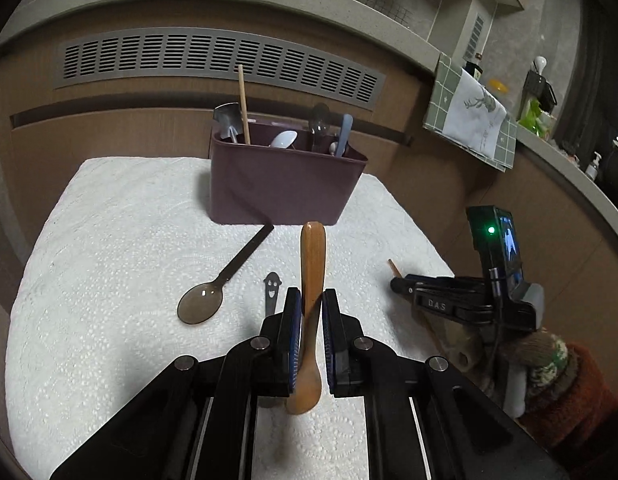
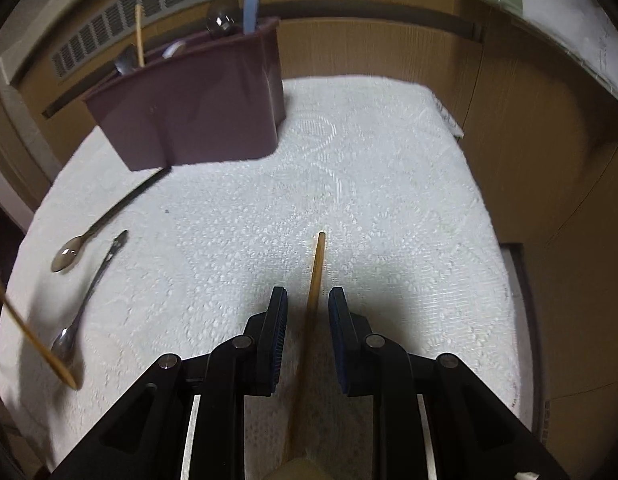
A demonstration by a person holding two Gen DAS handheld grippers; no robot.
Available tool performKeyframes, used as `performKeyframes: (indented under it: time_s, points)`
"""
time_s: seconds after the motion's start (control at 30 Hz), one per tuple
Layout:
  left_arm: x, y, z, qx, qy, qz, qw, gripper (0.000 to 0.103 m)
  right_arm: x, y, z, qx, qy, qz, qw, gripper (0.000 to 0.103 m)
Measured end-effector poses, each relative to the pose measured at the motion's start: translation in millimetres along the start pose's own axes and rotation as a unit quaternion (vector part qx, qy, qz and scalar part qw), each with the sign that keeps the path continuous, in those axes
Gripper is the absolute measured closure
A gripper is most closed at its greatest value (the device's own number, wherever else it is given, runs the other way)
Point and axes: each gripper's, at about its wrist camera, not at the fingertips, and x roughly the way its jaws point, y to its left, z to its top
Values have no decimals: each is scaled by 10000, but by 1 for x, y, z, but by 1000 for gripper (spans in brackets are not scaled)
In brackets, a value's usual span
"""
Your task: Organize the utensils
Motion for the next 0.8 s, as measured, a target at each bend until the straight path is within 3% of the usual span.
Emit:
performKeyframes:
  time_s: [0.13, 0.6, 0.8]
  points:
    - [-5, 1, -1, -21, -30, -15, 10000, 92, -1, 7, 1, -85, -63, -151, 9998, 97]
    - [-26, -6, 0, 37, -212, -49, 9998, 93, -119, 21, -22, -363, -1425, 352, 9885, 98]
    - [-29, -4, 0, 12, -182, 43, 9998, 93, -125, 29, -23, -511, -1529, 459, 9859, 98]
